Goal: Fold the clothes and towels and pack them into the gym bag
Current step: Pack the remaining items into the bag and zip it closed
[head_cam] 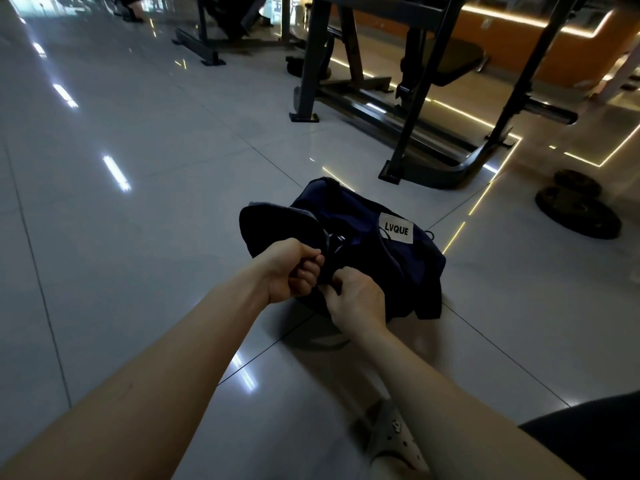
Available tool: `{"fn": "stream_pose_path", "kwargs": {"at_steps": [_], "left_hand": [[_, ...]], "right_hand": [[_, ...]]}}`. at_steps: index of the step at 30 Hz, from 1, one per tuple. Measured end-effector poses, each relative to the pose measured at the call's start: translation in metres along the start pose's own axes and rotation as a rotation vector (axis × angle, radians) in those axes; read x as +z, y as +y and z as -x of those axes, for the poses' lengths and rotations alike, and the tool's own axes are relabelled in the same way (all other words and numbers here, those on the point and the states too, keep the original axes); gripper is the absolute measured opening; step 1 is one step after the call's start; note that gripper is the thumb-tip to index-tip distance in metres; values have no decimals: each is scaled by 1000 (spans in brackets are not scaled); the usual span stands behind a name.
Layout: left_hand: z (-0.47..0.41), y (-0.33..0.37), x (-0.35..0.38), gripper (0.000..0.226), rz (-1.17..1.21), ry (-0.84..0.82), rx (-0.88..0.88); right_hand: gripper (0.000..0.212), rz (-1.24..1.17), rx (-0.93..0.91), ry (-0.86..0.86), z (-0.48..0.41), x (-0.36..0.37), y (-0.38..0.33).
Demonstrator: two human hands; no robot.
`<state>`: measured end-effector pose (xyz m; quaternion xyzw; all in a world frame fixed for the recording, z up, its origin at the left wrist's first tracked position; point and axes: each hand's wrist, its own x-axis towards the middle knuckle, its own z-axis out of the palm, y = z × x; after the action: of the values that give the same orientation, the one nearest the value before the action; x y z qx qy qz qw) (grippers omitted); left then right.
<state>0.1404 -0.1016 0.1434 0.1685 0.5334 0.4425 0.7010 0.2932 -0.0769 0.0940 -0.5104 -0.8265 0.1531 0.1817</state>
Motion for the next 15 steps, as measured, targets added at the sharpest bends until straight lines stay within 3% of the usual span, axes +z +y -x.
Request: {"fn": "stream_pose_path", "kwargs": {"at_steps": [3, 7, 9, 12, 15], "left_hand": [[-4, -1, -1, 33, -306, 97, 120], [-2, -4, 8, 41, -1213, 254, 487], [-2, -5, 9, 42, -1528, 311, 600], [-10, -6, 6, 34, -1839, 408, 798], [-13, -7, 2, 30, -1909, 467, 981]], "right_hand": [[25, 48, -42, -47, 2, -3, 5], [27, 36, 1, -68, 4, -5, 11], [28, 24, 28, -58, 2, -9, 12], [32, 24, 50, -36, -2, -17, 12], [34, 27, 61, -29, -4, -21, 12]]}}
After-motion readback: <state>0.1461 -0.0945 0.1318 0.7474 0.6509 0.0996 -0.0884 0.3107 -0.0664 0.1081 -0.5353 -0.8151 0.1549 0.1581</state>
